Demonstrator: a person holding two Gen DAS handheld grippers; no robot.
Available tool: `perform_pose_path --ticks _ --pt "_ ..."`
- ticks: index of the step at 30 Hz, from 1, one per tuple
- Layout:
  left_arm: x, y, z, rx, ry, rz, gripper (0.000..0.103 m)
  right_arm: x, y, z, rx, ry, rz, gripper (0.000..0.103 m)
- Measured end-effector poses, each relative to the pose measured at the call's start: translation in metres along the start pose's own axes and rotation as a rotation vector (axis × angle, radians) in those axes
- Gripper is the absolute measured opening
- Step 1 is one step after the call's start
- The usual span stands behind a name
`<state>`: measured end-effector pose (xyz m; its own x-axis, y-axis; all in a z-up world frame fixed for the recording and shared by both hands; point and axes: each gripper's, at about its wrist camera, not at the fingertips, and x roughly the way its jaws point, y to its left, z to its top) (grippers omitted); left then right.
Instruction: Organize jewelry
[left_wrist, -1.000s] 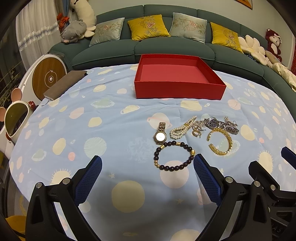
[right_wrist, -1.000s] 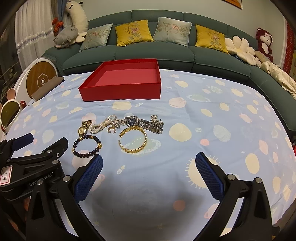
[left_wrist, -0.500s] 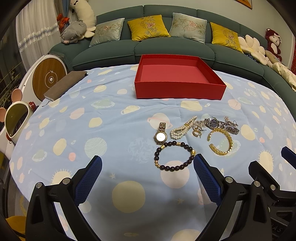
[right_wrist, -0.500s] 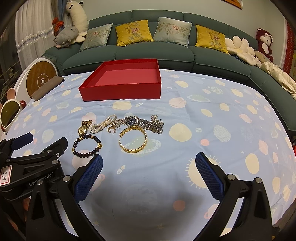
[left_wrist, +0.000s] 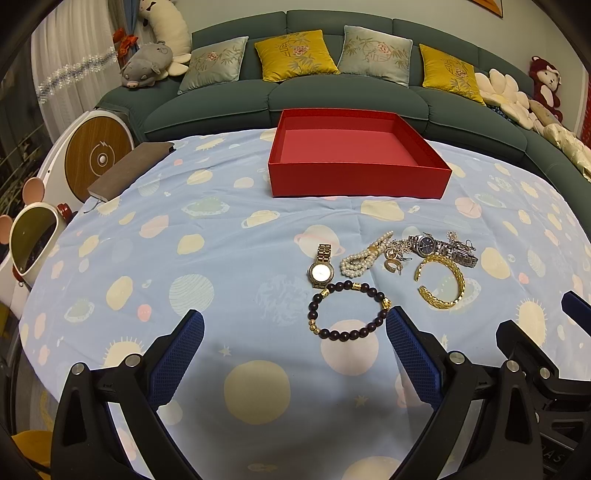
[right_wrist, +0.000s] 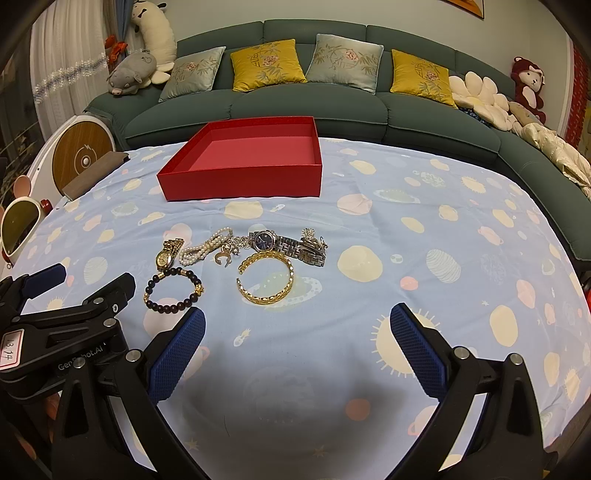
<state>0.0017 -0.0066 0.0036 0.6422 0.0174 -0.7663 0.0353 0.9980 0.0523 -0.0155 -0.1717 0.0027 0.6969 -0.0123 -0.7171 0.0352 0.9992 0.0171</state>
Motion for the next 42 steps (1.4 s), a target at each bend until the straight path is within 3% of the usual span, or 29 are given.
perform_pose_path --ticks 42 --pt "-0.0003 0.0 -0.0006 0.003 -0.003 0.0 0.094 0.0003 -0.0001 0.0 0.0 0.001 0.0 0.098"
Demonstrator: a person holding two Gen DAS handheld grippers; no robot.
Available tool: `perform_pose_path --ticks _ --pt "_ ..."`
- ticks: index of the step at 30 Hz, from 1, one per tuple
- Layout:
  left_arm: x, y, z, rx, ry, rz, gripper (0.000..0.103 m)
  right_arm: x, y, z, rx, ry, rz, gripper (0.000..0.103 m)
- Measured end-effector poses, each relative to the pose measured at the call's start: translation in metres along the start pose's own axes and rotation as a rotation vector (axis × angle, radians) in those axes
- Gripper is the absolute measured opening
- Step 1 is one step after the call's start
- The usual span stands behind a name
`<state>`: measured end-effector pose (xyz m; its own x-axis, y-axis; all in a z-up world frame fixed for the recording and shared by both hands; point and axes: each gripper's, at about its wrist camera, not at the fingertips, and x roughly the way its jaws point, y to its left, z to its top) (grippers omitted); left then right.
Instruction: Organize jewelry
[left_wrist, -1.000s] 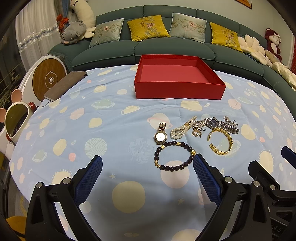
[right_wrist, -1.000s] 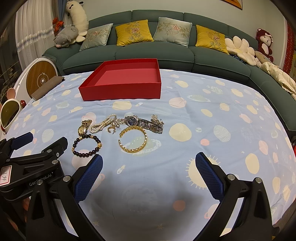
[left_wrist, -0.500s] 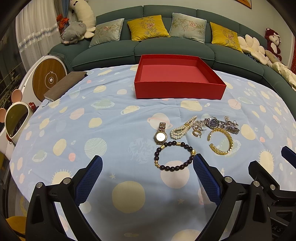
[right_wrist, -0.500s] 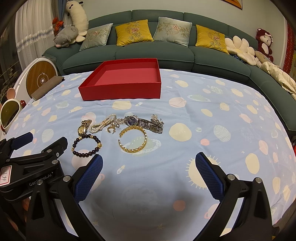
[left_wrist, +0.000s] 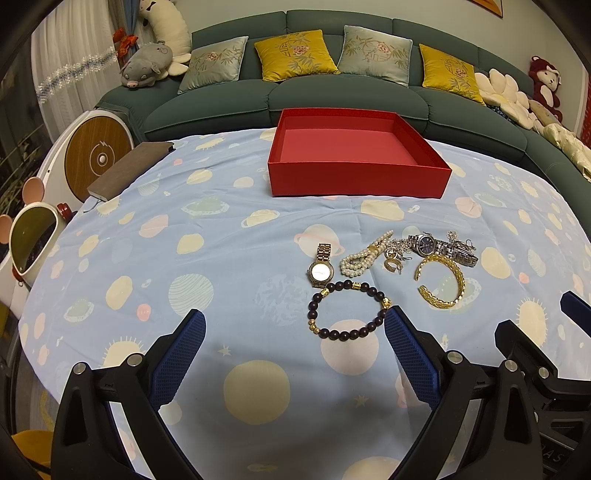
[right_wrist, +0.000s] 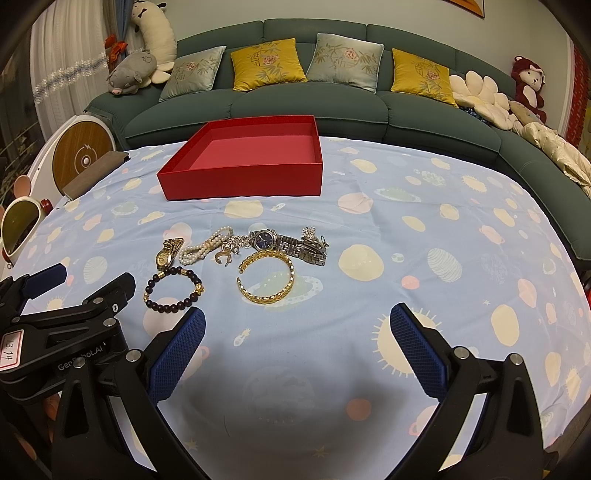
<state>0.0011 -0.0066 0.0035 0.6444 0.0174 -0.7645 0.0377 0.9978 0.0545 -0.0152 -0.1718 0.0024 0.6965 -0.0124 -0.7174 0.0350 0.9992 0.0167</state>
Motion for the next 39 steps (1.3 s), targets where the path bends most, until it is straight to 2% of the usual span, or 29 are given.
perform_pose_path --ticks 14,21,25,31,37,39 --pt "0.006 0.012 0.005 -0.02 0.004 -0.013 0.093 0.012 0.002 -0.002 -0.015 0.014 0.002 0.098" --pt "0.029 0.03 0.002 -0.068 0.06 -0.037 0.093 0.044 0.003 -0.001 0.007 0.078 0.045 0.096" --pt "0.039 0.031 -0.002 -0.062 0.085 -0.053 0.093 0.063 0.006 0.001 0.014 0.109 0.063 0.093" --pt "0.042 0.026 -0.006 -0.032 0.102 -0.096 0.093 0.088 0.01 0.001 -0.001 0.16 0.067 0.078" --pt "0.047 0.021 -0.012 0.003 0.112 -0.122 0.093 0.094 0.012 0.005 -0.025 0.135 0.053 0.073" --pt "0.049 0.019 -0.013 0.011 0.115 -0.123 0.093 0.094 0.012 0.006 -0.03 0.128 0.049 0.064"
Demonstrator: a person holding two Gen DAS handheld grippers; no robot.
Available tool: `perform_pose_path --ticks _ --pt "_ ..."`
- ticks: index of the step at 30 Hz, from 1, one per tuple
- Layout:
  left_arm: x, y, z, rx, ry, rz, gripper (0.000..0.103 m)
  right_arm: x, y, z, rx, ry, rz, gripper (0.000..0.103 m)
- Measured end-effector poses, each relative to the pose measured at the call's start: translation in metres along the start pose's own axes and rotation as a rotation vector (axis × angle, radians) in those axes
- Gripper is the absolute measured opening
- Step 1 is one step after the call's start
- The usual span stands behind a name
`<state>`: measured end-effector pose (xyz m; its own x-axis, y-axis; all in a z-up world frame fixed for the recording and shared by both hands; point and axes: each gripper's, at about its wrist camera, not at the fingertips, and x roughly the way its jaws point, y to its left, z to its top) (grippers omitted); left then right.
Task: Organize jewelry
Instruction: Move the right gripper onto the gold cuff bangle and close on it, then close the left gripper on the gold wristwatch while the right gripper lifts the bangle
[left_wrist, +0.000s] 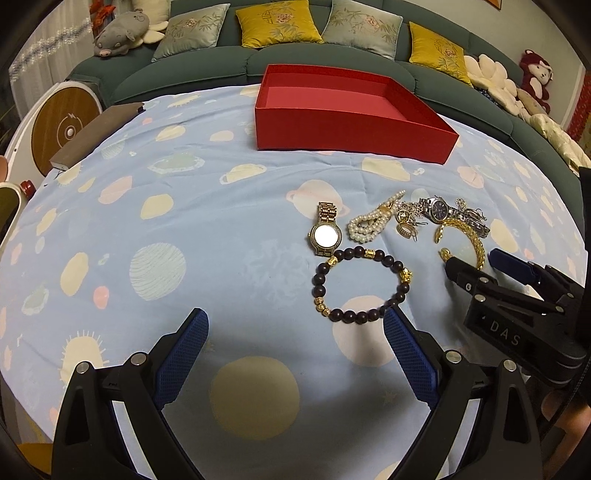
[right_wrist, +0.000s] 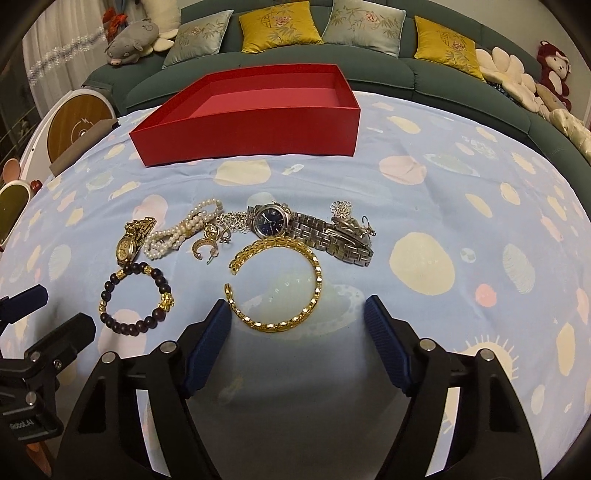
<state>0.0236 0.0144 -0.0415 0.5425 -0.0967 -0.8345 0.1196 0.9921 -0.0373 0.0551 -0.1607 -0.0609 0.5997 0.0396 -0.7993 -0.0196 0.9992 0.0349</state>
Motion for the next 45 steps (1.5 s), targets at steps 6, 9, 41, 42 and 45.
perform_pose_path --ticks 6,9,41,42,45 --pt "0.006 -0.001 0.0 0.0 0.005 -0.006 0.093 -0.001 -0.002 0.002 0.0 -0.006 0.009 0.049" --pt "0.009 -0.002 0.0 -0.005 0.007 -0.008 0.093 -0.003 -0.004 0.002 0.009 -0.007 0.017 0.049" --pt "0.043 -0.005 0.041 0.012 -0.052 0.043 0.039 -0.034 -0.024 0.0 0.064 -0.051 0.057 0.048" --pt "0.043 -0.004 0.042 0.012 -0.051 0.036 0.031 -0.034 -0.024 0.0 0.062 -0.052 0.056 0.048" --pt "0.043 0.0 0.045 -0.001 -0.043 0.011 0.02 -0.036 -0.022 0.0 0.061 -0.058 0.055 0.048"
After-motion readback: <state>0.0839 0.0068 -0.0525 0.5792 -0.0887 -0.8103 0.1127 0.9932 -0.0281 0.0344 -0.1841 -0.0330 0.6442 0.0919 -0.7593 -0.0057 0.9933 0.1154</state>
